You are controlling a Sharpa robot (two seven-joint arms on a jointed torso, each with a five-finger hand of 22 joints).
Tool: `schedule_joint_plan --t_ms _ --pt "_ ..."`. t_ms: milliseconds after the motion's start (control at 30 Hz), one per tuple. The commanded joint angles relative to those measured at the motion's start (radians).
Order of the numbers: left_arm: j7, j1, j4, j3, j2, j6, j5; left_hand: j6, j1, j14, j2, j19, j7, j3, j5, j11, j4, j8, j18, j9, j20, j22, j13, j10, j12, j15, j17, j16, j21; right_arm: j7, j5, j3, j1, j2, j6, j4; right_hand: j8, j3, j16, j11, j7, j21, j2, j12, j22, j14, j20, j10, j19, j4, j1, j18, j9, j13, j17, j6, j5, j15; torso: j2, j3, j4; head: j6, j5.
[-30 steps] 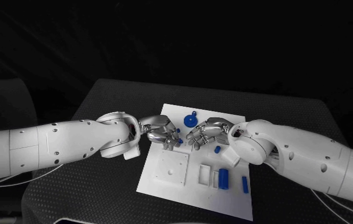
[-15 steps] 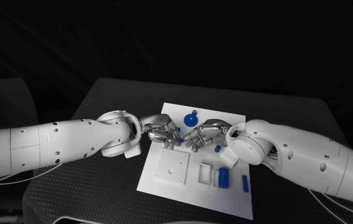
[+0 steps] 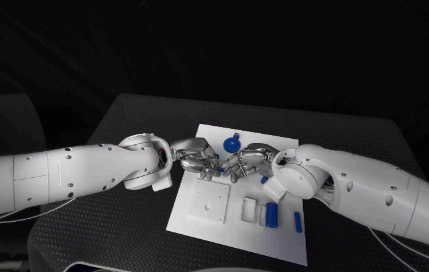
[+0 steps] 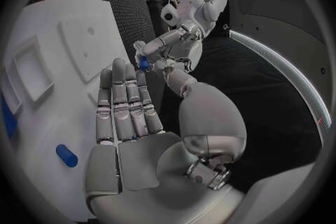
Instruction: Assemble the parts on the task board
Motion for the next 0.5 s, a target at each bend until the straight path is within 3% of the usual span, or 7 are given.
schedule_joint_plan --t_ms 33,500 --pt "0.007 0.0 0.004 0.0 0.002 -0.011 0.002 0.038 0.009 0.004 0.004 0.004 -0.029 0.005 0.004 0.0 -0.001 0.006 -0.014 0.002 -0.001 0.024 0.002 0.005 0.006 -0.001 -0.001 0.004 0.007 0.006 0.009 0.0 -0.001 0.002 0.009 0.001 0.005 0.003 0.007 0.0 0.0 0.0 0.001 0.003 0.02 0.006 0.001 0.009 0.008 -0.011 0.015 0.013 -0.002 -0.003 -0.002 0.008 -0.001 -0.002 0.0 0.0 0.0005 -0.001 0.0" --pt "0.005 0.0 0.008 0.0 0.002 -0.009 0.008 0.038 0.009 0.005 0.003 0.004 -0.028 0.006 0.005 0.0 0.0 0.005 -0.014 0.003 -0.002 0.024 0.003 0.005 0.006 -0.001 -0.002 0.004 0.008 0.009 0.006 -0.001 -0.001 0.012 -0.007 0.0 0.012 0.023 0.012 -0.008 -0.007 0.0 0.005 0.01 0.021 0.011 0.002 0.028 0.014 -0.035 0.05 0.014 0.0 -0.01 -0.003 0.024 -0.003 -0.004 0.0 -0.0008 0.0 -0.003 0.002"
